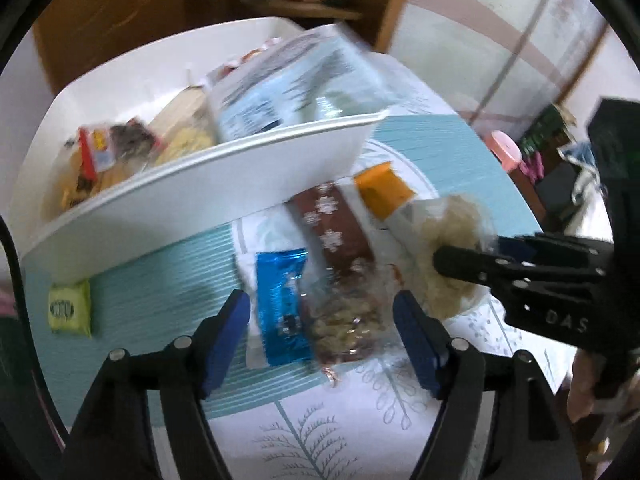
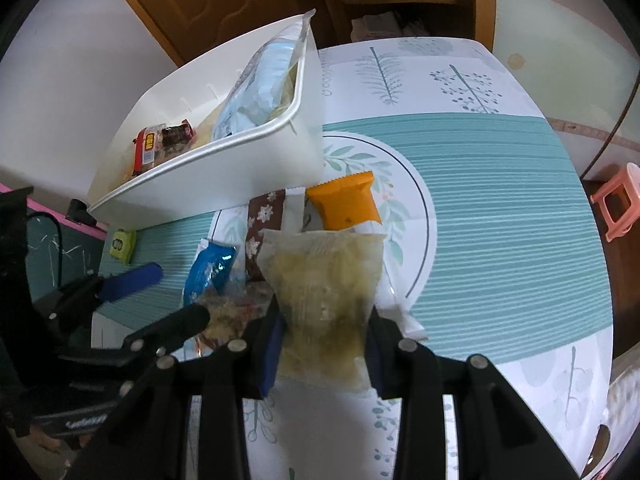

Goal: Organize snacks
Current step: 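Grasp the clear nut bag with left tool while right tool lifts the puff bag, then drop the nut bag and puff bag into the basket, opening both tools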

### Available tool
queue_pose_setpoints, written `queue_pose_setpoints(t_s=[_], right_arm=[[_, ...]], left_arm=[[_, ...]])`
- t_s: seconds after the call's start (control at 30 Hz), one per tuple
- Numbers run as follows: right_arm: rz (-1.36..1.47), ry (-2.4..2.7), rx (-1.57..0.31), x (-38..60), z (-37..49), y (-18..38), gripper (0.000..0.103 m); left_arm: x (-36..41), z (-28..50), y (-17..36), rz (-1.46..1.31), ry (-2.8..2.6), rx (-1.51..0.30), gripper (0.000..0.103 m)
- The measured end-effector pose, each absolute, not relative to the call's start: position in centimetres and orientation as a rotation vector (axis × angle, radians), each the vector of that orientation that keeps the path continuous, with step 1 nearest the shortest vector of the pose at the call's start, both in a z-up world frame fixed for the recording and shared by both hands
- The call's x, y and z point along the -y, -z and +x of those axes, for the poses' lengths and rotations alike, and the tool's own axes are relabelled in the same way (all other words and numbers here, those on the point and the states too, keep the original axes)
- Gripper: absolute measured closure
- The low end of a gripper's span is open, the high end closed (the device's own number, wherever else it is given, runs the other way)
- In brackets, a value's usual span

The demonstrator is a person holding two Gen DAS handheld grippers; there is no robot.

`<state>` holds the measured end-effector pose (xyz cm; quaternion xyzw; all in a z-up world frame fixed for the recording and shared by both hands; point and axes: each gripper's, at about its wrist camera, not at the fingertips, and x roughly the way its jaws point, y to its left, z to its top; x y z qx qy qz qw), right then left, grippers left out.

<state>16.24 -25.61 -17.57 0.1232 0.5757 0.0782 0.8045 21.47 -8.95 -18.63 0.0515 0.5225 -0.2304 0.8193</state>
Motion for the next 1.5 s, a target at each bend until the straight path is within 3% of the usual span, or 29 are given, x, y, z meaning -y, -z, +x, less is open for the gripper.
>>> queue_pose_setpoints(t_s=[0.4,0.63,0.8,0.9,1.17,1.5], right_arm=[[0.292,-0.167,-1.24,27.4,15.1,17.4,0.068],[0.3,-0.16,-1.253,28.2,14.5,18.0,0.068],[0.3,-0.167,-1.255,28.1,14.4,18.0,0.068],[0.299,-0.172,-1.257,27.9,14.4,18.0,0.068],[0.288,-0.198,-1.242,27.0,14.6,17.1,0.068],[0.258,-0.274,-1.166,24.5,16.0,12.4,0.068]], left_arm=[[13.7,20.2,20.9,0.541,0.813,-1.124,0.03],[14.7,20.3,21.9,0.652,0.845,-1.159,0.031],[15.3,20.4,22.8,0.689,0.803,-1.17,0.047],[14.9,20.9,22.8,0.649,0.788,-1.177,0.054],[12.3,20.8,21.6,0.427,0.703,-1.219,0.055],[7.6,20.0,14.2,0.172,0.483,-1.143,0.055]])
